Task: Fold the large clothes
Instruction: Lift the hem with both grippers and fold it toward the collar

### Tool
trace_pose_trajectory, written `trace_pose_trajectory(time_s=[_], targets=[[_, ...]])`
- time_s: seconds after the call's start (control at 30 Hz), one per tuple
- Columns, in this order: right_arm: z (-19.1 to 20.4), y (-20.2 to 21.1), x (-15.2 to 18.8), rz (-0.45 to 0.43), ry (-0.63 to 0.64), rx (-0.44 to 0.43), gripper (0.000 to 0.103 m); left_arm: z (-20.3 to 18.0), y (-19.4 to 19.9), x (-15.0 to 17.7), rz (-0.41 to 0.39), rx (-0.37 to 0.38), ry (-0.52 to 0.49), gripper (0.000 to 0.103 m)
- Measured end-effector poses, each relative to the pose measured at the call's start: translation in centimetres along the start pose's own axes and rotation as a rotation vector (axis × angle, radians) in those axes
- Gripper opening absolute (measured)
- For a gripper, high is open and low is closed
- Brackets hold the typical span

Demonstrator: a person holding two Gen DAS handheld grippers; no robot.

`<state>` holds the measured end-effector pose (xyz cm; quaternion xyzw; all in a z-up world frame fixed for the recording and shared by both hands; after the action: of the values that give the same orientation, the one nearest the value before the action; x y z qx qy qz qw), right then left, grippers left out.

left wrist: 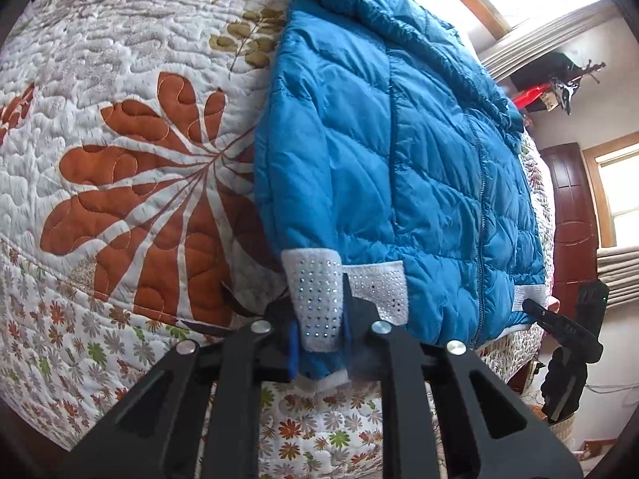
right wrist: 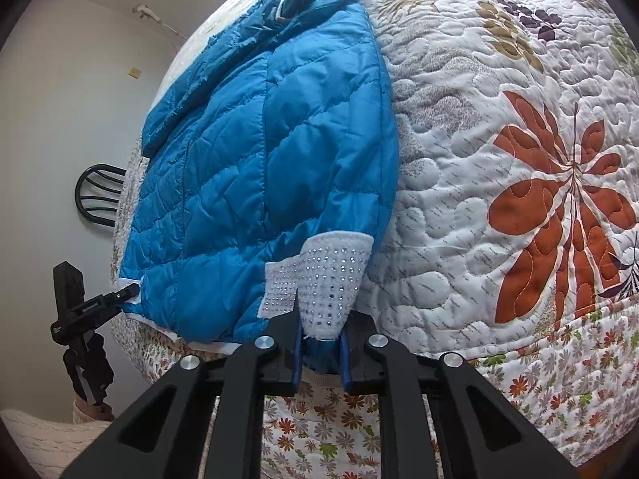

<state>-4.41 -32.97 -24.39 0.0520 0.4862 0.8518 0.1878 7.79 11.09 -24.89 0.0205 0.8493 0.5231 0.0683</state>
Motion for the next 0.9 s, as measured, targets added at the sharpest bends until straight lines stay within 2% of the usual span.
trace_pose_trajectory(time_s=[0.17,0.4,0.53,0.6,0.67,0.73,0.9], targets=[[0.4,1.1,0.9,-0.008,0.021,-0.026,0.012,-0.2,1.2,0.6,-0.039,-0.004,-0.017,0.012],[-0.5,0.6,2.8,0.026,0.006,-0.038,0.012,0.9,2.0,2.4,-0.020,-0.016,-0.033,0.012],[-1.0,0.4,2.7,0.038,-0.018,-0.045,0.012,1.2,2.0,3.2,-0.010,-0.027,-0.045,0.012],[-1.0,0.7,1.9,0.031,-0.032,-0.061,0.012,1.2,2.4,3.1,-0.018,-0.006,-0.041,0.012],[-0.4,1.9,1.4,0.010,-0.029,-0.093,0.011,0.9,3.7,2.5,-0.040,0.049,-0.029,0.011],[0.2,3.7,0.4,-0.021,-0.001,-0.120,0.010,0.4,5.6,1.2,-0.081,0.095,-0.050,0.011],[2.8,8.2,-3.2,-0.111,0.061,-0.180,0.010,-2.4,10.1,-2.3,-0.181,0.141,-0.120,0.011]])
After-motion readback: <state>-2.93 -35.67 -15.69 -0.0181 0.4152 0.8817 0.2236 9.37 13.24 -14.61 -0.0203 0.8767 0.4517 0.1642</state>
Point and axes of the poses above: each gripper's, at about its wrist camera, not at the fingertips, and y roughly against the way its jaws point, z to its left, x to its underside, the point moved 5 cm from there along -y, roughly the way its jaws point, and after that the axes turned 7 degrees about z, right-handed, at the moved point
